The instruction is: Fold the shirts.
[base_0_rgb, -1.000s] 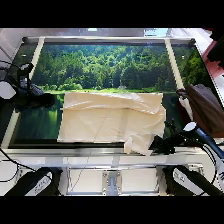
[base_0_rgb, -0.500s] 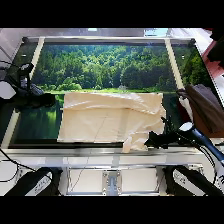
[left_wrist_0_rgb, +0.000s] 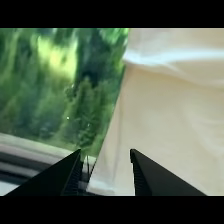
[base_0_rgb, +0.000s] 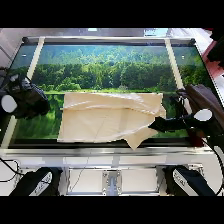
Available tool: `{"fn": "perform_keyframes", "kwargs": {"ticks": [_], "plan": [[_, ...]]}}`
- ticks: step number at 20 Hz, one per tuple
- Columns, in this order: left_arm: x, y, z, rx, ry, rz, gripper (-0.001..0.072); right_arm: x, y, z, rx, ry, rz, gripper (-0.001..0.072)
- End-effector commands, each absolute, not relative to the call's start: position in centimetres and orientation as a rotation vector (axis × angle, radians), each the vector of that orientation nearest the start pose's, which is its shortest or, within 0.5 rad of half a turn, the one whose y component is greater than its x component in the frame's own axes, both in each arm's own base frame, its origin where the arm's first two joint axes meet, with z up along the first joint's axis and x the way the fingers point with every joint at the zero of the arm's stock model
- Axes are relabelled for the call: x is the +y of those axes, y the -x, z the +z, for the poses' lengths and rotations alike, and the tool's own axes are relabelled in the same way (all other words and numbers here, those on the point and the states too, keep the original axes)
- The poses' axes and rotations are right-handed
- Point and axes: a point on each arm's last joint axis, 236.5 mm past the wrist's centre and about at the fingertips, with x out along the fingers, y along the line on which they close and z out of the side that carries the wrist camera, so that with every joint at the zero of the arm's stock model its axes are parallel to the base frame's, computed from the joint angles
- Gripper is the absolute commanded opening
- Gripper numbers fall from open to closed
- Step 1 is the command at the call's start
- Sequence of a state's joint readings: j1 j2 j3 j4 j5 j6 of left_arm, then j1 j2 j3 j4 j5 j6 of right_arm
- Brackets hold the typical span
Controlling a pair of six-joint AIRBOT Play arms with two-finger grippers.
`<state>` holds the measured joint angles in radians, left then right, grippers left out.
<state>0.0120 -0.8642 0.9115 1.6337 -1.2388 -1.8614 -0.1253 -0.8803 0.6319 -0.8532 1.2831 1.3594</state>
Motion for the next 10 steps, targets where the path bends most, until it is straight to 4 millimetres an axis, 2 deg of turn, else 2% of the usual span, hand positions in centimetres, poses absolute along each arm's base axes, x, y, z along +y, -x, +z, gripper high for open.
{"fn": "perform_keyframes", "kwargs": {"ticks": [1, 3, 5, 10], "plan": [[1.9, -23.5, -1.7, 1.363, 0.349, 0.391, 0.0355, 11.5, -26.3, 3.6, 1.237, -0.560, 0.433, 0.0025], [0.1, -20.6, -5.1, 1.470, 0.433, 0.400, 0.0355, 11.4, -26.9, 3.7, 1.213, -0.556, 0.429, 0.0026], [-0.3, -18.9, -7.1, 1.514, 0.476, 0.431, 0.0355, 11.5, -26.8, 3.8, 1.210, -0.539, 0.443, 0.0025], [-1.5, -17.0, -9.5, 1.552, 0.587, 0.489, 0.0355, 11.5, -26.8, 3.8, 1.201, -0.512, 0.463, 0.0025]]}}
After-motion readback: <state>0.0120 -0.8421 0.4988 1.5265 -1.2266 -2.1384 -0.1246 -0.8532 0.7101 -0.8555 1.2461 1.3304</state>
